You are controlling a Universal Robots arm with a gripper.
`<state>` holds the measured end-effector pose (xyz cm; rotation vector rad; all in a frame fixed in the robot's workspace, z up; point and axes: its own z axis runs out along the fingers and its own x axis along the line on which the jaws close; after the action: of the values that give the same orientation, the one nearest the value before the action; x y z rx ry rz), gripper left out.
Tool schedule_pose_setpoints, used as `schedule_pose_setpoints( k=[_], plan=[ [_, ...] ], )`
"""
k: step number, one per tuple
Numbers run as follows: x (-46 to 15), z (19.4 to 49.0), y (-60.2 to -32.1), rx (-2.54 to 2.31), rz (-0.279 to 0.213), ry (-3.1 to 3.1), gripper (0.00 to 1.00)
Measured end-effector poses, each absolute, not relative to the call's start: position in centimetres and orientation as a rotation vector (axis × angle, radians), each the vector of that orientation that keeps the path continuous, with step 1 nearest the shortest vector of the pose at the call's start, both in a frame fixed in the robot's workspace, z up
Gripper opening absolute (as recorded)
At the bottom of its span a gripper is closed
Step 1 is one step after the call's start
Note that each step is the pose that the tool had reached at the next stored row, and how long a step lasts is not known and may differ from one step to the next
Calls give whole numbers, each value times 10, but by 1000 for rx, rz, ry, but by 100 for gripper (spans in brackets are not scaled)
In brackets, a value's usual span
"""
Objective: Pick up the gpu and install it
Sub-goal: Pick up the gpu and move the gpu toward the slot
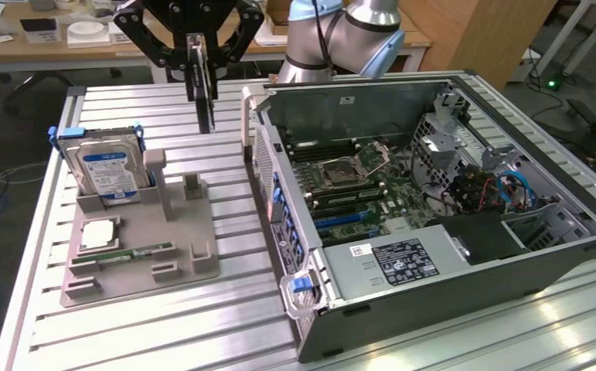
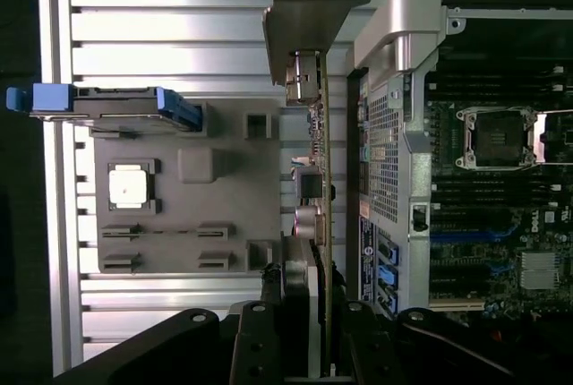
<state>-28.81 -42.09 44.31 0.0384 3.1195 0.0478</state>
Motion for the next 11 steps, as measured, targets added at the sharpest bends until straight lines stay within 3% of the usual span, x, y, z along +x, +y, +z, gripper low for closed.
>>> schedule_pose_setpoints(
  k=[11],
  plan=[
    [-279,443,-421,38,48,3120,28]
  ],
)
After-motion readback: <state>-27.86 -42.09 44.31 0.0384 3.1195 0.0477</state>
